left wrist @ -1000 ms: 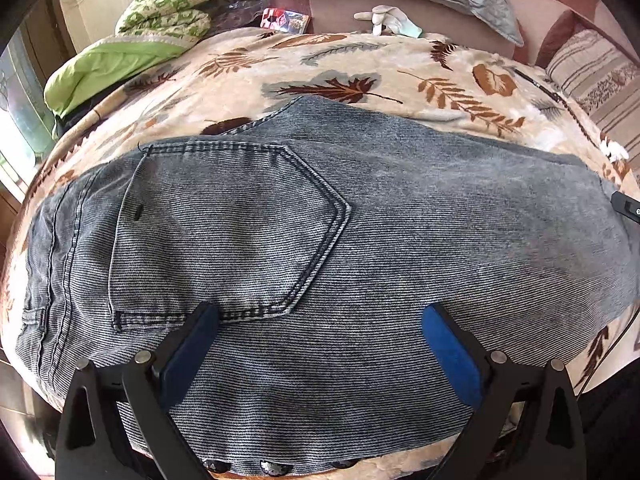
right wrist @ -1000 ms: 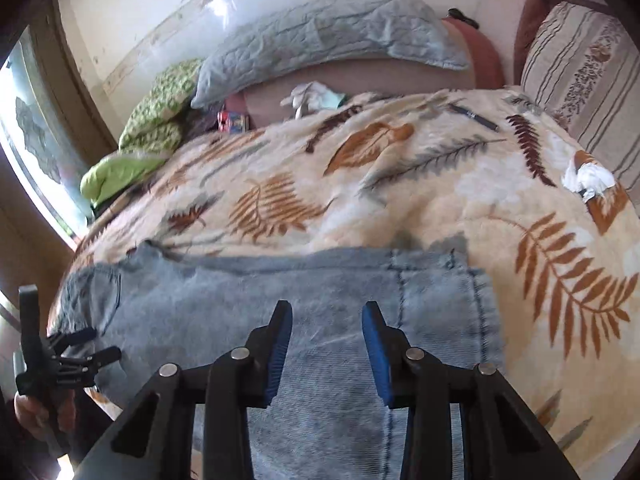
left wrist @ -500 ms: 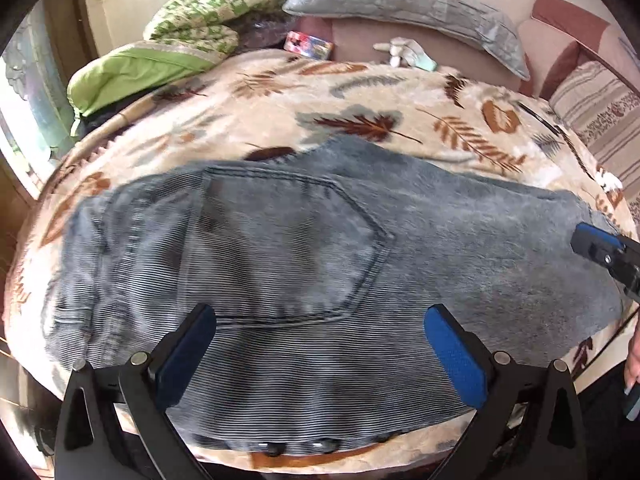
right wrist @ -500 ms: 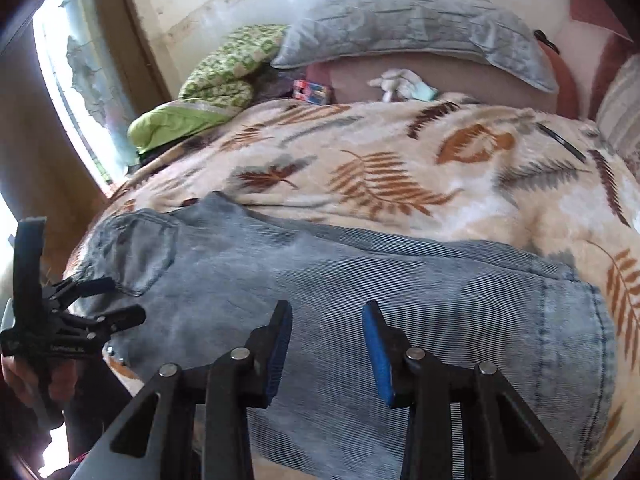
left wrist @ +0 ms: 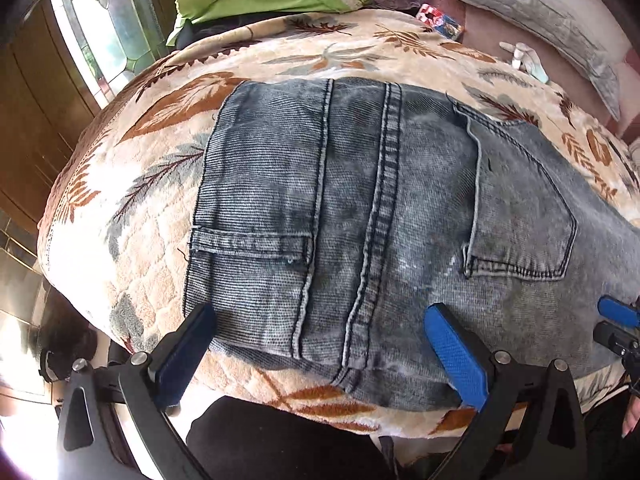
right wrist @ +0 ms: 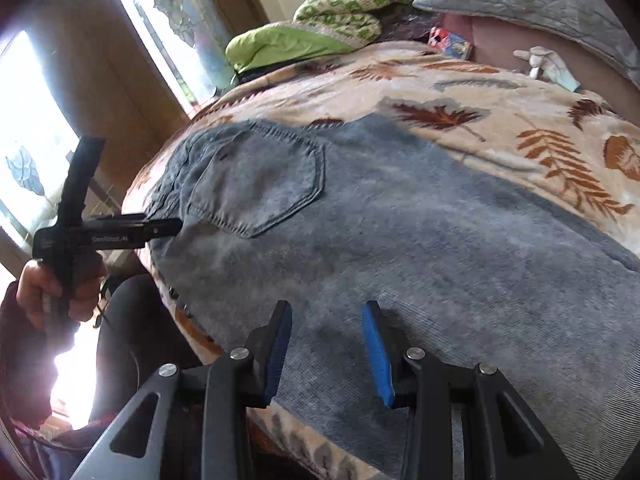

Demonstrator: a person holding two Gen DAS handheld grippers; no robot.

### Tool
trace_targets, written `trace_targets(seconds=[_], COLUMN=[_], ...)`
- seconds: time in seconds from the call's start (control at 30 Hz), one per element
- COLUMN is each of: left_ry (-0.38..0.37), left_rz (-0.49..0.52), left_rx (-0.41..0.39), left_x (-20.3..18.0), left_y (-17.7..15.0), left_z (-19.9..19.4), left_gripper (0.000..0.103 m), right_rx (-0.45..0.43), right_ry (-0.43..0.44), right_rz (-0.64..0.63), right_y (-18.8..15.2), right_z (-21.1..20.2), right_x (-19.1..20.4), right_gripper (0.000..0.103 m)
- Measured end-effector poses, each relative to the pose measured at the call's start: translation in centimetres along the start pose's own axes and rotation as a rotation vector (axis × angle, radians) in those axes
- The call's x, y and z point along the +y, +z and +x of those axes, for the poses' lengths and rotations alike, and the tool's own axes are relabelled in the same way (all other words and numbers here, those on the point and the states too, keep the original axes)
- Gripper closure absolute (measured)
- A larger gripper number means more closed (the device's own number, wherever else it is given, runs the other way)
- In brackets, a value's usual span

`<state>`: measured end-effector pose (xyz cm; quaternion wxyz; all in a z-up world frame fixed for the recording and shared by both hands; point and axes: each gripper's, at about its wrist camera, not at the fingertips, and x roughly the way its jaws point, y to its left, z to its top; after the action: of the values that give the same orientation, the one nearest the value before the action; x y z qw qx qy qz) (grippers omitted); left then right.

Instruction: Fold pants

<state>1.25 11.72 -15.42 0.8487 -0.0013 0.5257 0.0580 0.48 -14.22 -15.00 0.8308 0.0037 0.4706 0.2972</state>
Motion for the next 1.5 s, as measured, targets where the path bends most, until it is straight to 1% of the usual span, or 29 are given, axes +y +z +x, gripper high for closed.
trace_targets(seconds=[0.07,0.1,0.2,0.27,0.33,0.4,0.47,0.5,0.63,0.7,0.83,0.87,0.97,1.1,1.23,1.33,1.5], left_ry=[-0.007,-0.014,-0.049,-0.057,-0.049,-0.026,-0.003,0.002,-0.020,-0.020,0.017,0.017,0.011,0.004,-0.003,-0.008,-0.007], left_rz=[0.027,0.031,0.012,-0.005,-0.013,0.009,0.043,0.054,0.069,0.062,0.084,0.089,0.103,0.132,0.164,0.179,0.208], left_rx=[0.025,0.040,0.082,0.090,0.082,0.053,-0.016,-0.060,-0.226,-0.298,-0.388,-0.400,-0.405,-0.421,-0.444,-0.455,-0.459], left_x=[0.1,0.2,1.0,1.3,1.3,1.1,0.4,0.1,-2.0,-3.4,-6.9,-7.5,-9.6,-12.2,-14.3,-15.3,-16.7], left_y=[-0.6,-0.9,-1.5,-1.7,-1.8,-1.8,-1.6,-1.5,-0.5,0.0,2.1,3.2,4.1,4.2,4.2,4.1,4.0], left_z=[0.1,0.2,0.9,0.9,0.6,-0.4,-2.2,-3.3,-7.7,-9.3,-11.0,-10.8,-11.3,-12.1,-12.8,-13.2,-13.4], left_gripper=[0.000,0.000,0.000,0.000,0.000,0.000,0.000,0.000,0.000,0.000,0.000,0.000,0.000,0.000,0.000,0.000,0.000], right_rx=[-0.003,0.008,0.026,0.022,0.020,0.018,0.012,-0.007,-0.131,-0.194,-0.312,-0.337,-0.402,-0.468,-0.519,-0.550,-0.589], right_ry=[-0.033,-0.028,0.001,-0.014,-0.014,0.004,0.018,0.019,0.023,0.006,-0.043,-0.062,-0.119,-0.187,-0.213,-0.217,-0.231], right_rz=[-0.072,-0.102,-0.131,-0.179,-0.193,-0.172,-0.147,-0.128,-0.011,0.037,0.091,0.099,0.139,0.196,0.253,0.295,0.320], right_y=[-0.7,-1.0,-2.0,-2.6,-2.8,-2.7,-2.6,-2.6,-1.8,-1.6,-1.5,-1.6,-2.2,-3.4,-4.5,-5.2,-5.8], right_z=[0.3,0.4,0.6,0.5,0.4,0.1,-0.8,-1.4,-4.6,-6.2,-9.0,-9.7,-11.6,-14.1,-16.0,-16.9,-18.0], right_x=[1.1,1.6,2.1,2.6,2.7,2.2,1.7,1.3,-1.4,-2.7,-3.9,-4.1,-5.1,-6.7,-8.0,-8.7,-9.0], right_gripper=[0.062,0.060,0.060,0.060,0.060,0.060,0.060,0.060,0.058,0.058,0.056,0.054,0.051,0.051,0.050,0.048,0.048])
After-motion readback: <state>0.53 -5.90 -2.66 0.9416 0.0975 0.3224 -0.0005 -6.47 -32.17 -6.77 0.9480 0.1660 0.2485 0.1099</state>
